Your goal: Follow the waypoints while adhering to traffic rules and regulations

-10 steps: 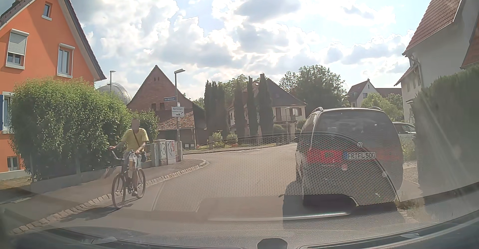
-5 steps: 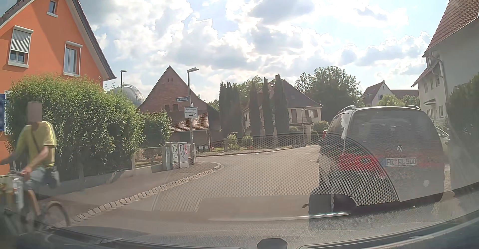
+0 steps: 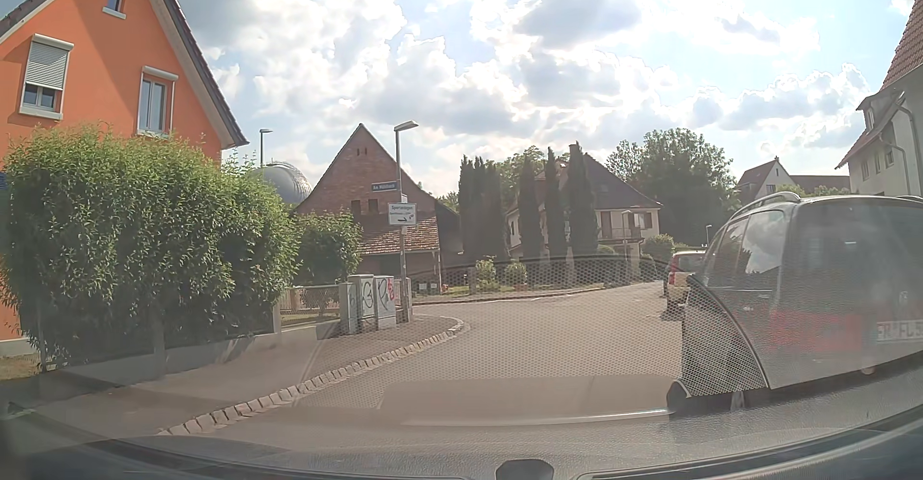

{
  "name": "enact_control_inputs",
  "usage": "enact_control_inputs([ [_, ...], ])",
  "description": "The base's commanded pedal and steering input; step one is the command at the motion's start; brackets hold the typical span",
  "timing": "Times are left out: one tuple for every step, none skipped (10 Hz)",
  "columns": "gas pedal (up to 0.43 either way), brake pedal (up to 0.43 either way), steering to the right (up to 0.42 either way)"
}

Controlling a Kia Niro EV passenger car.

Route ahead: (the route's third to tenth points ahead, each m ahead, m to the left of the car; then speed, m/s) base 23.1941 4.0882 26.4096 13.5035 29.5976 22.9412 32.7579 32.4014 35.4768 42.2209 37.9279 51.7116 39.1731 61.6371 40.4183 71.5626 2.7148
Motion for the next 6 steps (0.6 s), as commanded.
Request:
enact_control_inputs([
  [0.287,0.0,-0.158],
  [0.287,0.0,-0.121],
  [0.287,0.0,-0.082],
  [0.287,0.0,-0.033],
  [0.287,0.0,0.001],
  [0.287,0.0,0.041],
])
